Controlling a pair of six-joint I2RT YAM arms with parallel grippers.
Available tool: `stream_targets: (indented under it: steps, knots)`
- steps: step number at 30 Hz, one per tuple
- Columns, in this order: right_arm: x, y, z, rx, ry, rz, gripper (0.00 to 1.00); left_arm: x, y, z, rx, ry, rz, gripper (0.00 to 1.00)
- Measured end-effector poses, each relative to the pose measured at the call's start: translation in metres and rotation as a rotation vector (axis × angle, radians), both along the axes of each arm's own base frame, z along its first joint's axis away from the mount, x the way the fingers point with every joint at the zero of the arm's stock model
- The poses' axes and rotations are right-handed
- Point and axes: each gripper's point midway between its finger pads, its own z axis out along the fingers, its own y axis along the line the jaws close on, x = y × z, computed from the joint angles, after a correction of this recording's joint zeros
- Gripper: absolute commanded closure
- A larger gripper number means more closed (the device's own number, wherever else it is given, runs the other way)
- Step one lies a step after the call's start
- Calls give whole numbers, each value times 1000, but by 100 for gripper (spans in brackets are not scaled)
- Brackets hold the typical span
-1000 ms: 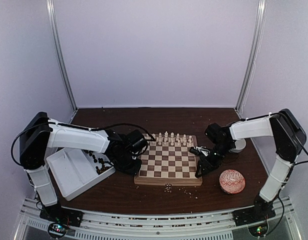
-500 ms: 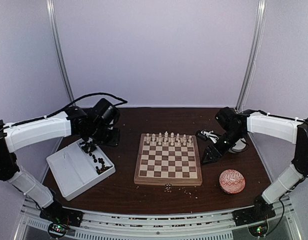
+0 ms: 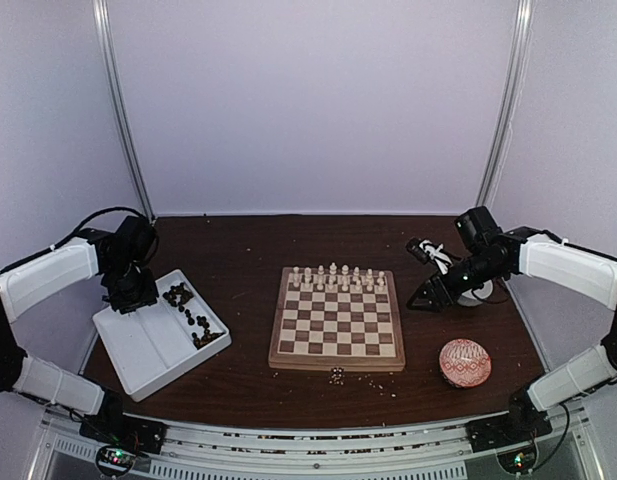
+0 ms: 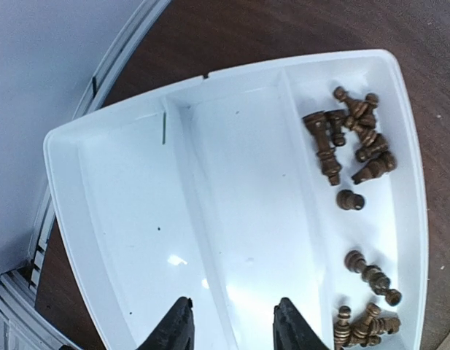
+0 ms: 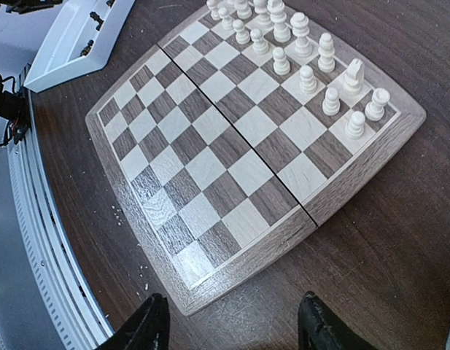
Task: Set up the chess pieces on the board
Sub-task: Adjust the storage box at the center of the board.
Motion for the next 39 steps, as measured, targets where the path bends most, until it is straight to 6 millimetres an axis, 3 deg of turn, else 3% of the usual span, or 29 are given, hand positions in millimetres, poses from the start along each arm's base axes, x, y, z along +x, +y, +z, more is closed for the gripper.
stream_targets:
  steps: [4,12,21,30,39]
  knots:
    - [0,2,13,31,-38,7,40,-12,9,-16,1,75,19,65]
    - [-3,3,12,48,-34,28,40,-28,19,-40,-27,156,43,69]
    - [-3,-2,8,51,-21,20,41,-27,19,-68,-68,199,48,79]
    - [-1,-6,6,50,-17,5,42,-20,17,-79,-76,206,22,92]
    - [0,-8,1,46,3,-3,42,-20,18,-80,-66,216,-3,99]
